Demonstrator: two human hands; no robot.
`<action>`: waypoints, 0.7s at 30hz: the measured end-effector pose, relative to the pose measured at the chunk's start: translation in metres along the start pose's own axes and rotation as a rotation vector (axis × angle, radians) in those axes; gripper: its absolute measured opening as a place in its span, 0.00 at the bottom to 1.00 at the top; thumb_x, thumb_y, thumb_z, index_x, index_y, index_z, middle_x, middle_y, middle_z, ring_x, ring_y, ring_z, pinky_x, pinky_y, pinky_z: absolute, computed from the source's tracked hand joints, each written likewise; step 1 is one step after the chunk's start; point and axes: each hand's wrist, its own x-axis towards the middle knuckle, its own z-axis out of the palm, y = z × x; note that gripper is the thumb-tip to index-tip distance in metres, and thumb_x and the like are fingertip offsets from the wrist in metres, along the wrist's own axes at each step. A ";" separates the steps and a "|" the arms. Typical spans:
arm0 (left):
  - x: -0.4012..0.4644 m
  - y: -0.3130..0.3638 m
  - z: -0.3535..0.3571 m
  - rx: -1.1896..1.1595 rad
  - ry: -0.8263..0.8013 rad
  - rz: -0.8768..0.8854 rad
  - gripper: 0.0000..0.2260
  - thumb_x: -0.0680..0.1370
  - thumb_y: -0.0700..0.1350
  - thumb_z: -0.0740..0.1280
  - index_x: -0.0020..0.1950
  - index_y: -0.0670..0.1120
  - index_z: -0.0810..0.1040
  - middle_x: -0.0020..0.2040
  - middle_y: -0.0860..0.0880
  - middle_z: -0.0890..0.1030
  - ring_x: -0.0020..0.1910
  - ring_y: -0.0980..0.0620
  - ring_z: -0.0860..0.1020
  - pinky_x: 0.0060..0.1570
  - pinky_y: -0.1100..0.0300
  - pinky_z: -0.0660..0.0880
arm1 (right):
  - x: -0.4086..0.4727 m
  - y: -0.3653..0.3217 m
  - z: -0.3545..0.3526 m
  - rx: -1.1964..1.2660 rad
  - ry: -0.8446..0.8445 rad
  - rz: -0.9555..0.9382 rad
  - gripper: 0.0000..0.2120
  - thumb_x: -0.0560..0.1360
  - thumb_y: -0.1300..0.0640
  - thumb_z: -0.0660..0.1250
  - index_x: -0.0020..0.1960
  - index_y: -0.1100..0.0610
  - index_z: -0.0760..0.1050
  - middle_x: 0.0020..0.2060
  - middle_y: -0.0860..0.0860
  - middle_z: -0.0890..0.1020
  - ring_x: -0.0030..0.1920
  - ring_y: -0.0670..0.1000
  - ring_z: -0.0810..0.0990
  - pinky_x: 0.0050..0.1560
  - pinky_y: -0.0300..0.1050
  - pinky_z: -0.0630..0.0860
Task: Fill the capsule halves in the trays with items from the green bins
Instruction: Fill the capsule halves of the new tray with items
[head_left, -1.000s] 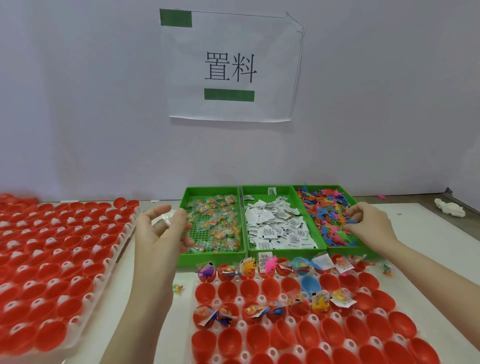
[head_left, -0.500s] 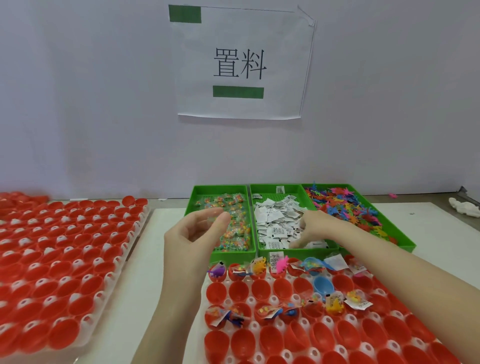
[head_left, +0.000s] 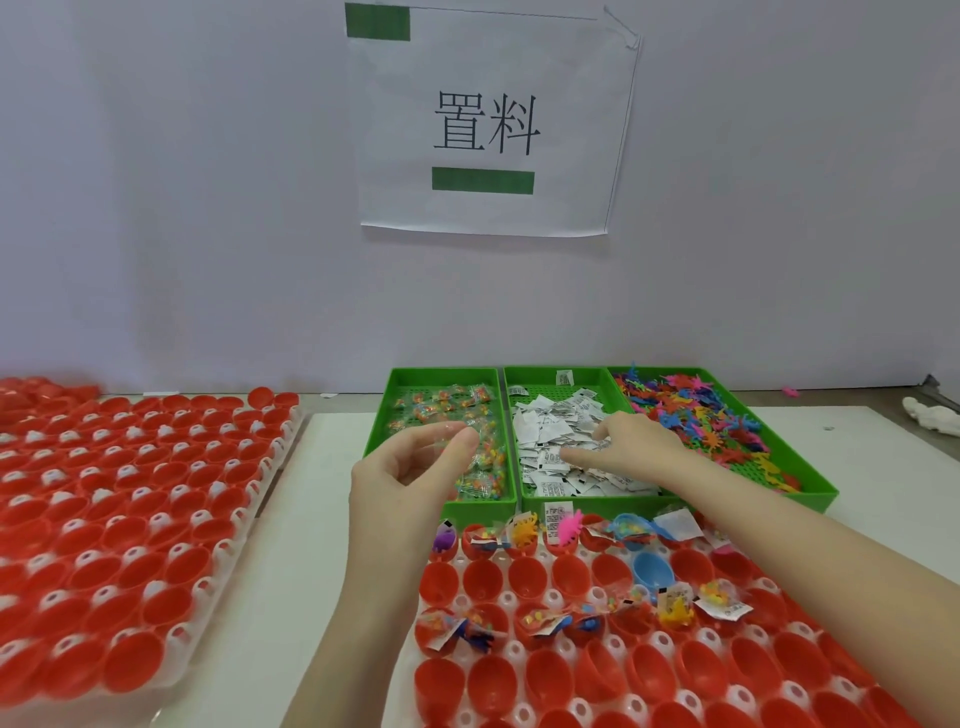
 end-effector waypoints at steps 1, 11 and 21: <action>0.000 0.000 0.000 0.003 0.002 -0.003 0.02 0.72 0.45 0.71 0.42 0.52 0.81 0.31 0.59 0.80 0.30 0.65 0.75 0.28 0.75 0.69 | 0.001 -0.002 0.001 0.007 -0.017 0.003 0.27 0.71 0.33 0.62 0.35 0.58 0.74 0.54 0.55 0.82 0.31 0.49 0.75 0.32 0.41 0.69; 0.000 -0.003 0.000 -0.012 0.000 -0.017 0.04 0.69 0.48 0.72 0.43 0.52 0.82 0.32 0.59 0.81 0.31 0.66 0.75 0.30 0.75 0.70 | 0.000 -0.005 0.003 0.228 0.000 -0.016 0.09 0.66 0.52 0.76 0.38 0.54 0.78 0.52 0.51 0.82 0.46 0.49 0.79 0.46 0.46 0.76; 0.001 -0.006 0.003 -0.001 0.008 -0.042 0.05 0.74 0.48 0.67 0.40 0.53 0.82 0.29 0.56 0.80 0.26 0.64 0.73 0.29 0.73 0.70 | -0.004 0.001 -0.004 0.124 0.123 -0.103 0.24 0.78 0.53 0.61 0.24 0.54 0.62 0.34 0.50 0.84 0.17 0.44 0.60 0.25 0.37 0.61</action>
